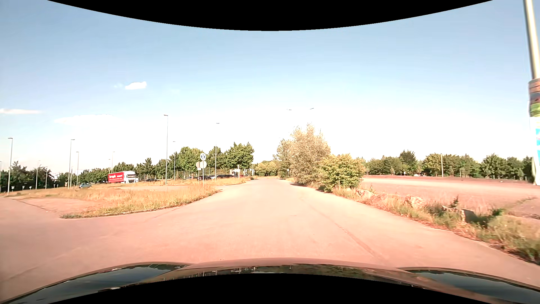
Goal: Follow the waypoints while adhering to traffic rules and regulations
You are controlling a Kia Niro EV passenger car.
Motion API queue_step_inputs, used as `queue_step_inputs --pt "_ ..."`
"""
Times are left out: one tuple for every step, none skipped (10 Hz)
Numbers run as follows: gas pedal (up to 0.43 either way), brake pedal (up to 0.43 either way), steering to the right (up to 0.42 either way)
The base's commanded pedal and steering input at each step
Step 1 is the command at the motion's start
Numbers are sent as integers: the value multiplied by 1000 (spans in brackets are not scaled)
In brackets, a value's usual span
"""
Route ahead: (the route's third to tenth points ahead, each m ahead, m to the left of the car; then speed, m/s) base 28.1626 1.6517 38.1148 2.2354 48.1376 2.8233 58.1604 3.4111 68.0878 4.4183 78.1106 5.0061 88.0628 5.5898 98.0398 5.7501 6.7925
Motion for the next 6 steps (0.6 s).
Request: queue_step_inputs --pt "248 6 -41" --pt "248 6 -29" --pt "260 6 -13" --pt "260 6 -5" --pt "260 6 -5" --pt "268 6 -11"
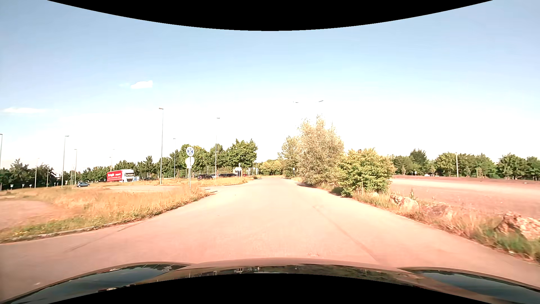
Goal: Follow the waypoints while adhering to traffic rules and regulations
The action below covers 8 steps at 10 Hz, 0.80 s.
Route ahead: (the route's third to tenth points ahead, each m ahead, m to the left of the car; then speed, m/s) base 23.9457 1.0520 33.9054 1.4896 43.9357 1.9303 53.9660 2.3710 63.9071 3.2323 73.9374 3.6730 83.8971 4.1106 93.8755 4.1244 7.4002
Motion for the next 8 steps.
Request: queue_step_inputs --pt "268 6 -18" --pt "268 6 -23" --pt "268 6 -24" --pt "268 6 -24" --pt "268 6 -24" --pt "268 6 -24" --pt "268 6 -24" --pt "268 6 -24"
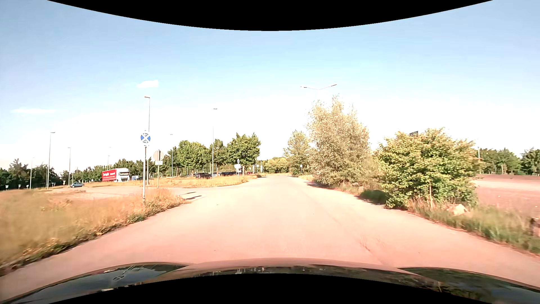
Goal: Follow the waypoints while adhering to traffic rules and regulations
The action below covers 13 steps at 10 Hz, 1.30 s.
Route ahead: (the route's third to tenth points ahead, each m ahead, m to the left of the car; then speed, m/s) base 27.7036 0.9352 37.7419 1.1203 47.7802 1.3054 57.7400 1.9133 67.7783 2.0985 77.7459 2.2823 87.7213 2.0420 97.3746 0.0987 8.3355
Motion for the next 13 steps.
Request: queue_step_inputs --pt "268 6 -24" --pt "268 6 -24" --pt "268 6 -22" --pt "268 6 -20" --pt "268 6 -17" --pt "268 6 -13" --pt "268 6 -11" --pt "268 6 -9" --pt "268 6 -8" --pt "268 6 -6" --pt "268 6 -4" --pt "268 6 -3" --pt "268 6 -3"
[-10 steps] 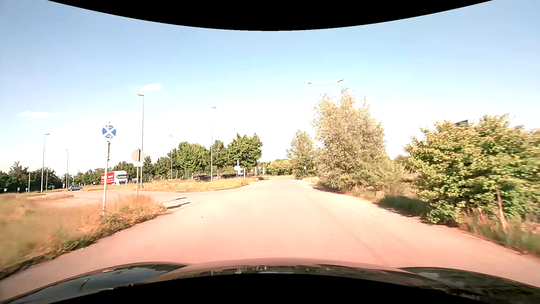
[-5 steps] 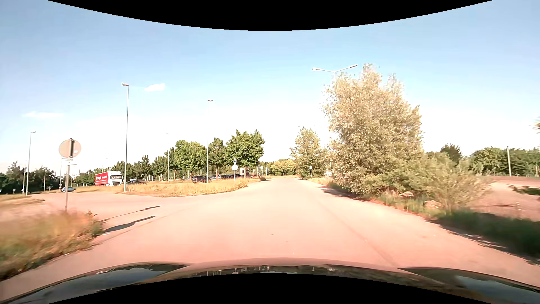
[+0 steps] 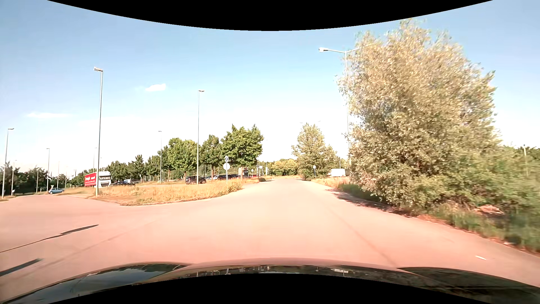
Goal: Follow the waypoints while adhering to traffic rules and regulations
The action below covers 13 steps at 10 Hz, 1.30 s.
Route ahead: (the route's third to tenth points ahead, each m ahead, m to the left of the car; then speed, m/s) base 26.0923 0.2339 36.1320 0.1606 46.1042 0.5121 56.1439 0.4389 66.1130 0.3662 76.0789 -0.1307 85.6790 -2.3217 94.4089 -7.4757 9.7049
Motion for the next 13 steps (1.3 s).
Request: queue_step_inputs --pt "268 6 -3" --pt "268 6 -3" --pt "268 6 -3" --pt "268 6 -3" --pt "268 6 -3" --pt "268 6 -3" --pt "268 6 -3" --pt "260 6 -3" --pt "220 6 -3" --pt "220 6 -3" --pt "197 6 -3" --pt "189 6 -2" --pt "169 6 -1"
